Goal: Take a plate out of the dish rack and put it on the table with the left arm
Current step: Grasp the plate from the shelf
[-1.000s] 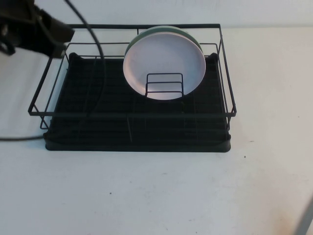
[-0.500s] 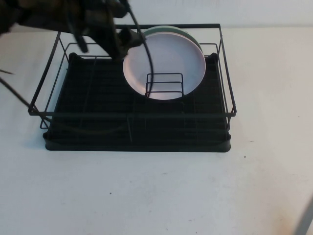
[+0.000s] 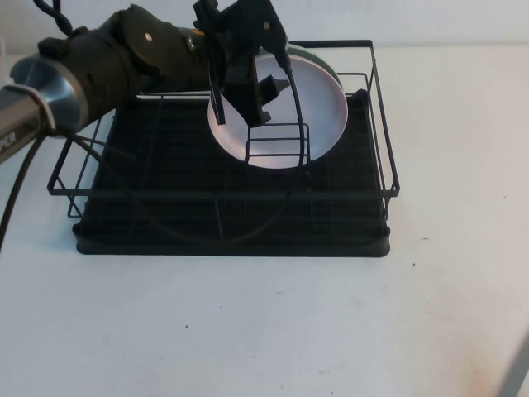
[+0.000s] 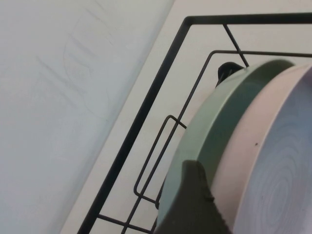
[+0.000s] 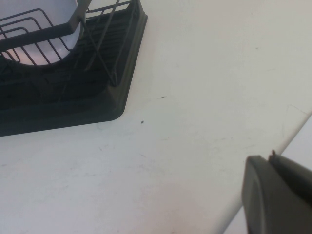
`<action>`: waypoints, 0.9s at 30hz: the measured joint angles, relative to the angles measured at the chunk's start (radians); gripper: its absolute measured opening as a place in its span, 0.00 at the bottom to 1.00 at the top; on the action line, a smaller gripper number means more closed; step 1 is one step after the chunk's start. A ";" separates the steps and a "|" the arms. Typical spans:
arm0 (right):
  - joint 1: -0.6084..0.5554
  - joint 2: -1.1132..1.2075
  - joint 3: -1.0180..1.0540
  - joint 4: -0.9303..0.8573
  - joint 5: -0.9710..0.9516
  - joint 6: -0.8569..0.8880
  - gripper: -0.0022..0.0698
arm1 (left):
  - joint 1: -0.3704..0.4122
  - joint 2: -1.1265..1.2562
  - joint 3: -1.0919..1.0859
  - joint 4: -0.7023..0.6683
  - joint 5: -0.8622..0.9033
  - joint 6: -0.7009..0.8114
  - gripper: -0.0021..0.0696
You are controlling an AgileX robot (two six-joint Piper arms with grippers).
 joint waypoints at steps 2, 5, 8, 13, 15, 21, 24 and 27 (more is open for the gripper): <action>0.000 0.000 0.000 0.000 0.000 0.000 0.00 | 0.000 0.007 0.000 0.000 -0.004 0.004 0.67; 0.000 0.000 0.000 0.000 0.000 0.000 0.00 | -0.001 0.008 0.000 0.000 -0.019 0.004 0.63; 0.000 0.000 0.000 0.000 0.000 0.000 0.00 | -0.004 0.008 0.000 -0.002 -0.025 0.004 0.58; 0.000 0.000 0.000 0.000 0.000 0.000 0.00 | -0.006 0.008 0.000 -0.002 -0.029 0.004 0.51; 0.000 0.000 0.000 0.000 0.000 0.000 0.00 | -0.006 0.008 0.000 -0.002 -0.029 0.004 0.50; 0.000 0.000 0.000 0.000 0.000 0.000 0.00 | -0.006 0.014 0.000 -0.002 -0.050 -0.007 0.49; 0.000 0.000 0.000 0.000 0.000 0.000 0.00 | -0.006 0.025 0.000 -0.002 -0.072 -0.015 0.49; 0.000 0.000 0.000 0.000 0.000 0.000 0.00 | -0.006 0.036 0.000 -0.013 -0.086 -0.019 0.49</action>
